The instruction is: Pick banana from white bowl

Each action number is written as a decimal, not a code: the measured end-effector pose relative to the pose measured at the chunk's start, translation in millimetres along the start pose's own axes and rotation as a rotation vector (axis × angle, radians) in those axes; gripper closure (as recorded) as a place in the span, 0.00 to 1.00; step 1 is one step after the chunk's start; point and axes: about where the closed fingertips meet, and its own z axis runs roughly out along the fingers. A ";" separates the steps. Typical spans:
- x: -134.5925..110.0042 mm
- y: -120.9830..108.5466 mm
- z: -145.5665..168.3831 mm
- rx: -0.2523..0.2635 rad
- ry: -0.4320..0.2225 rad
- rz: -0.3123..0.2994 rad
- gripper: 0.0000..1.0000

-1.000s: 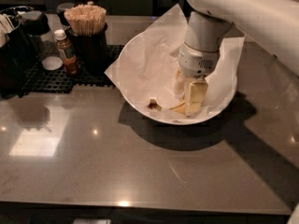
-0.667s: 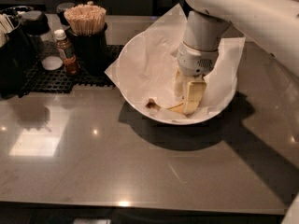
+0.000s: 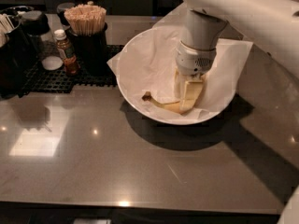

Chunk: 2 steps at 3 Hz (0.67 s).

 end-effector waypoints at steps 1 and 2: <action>0.0 0.0 0.1 0.000 0.000 0.000 1.00; -0.8 -1.5 4.8 -0.006 -0.002 0.001 1.00</action>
Offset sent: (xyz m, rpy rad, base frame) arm -0.0082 -0.0020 -0.0121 -0.0197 0.0571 0.0052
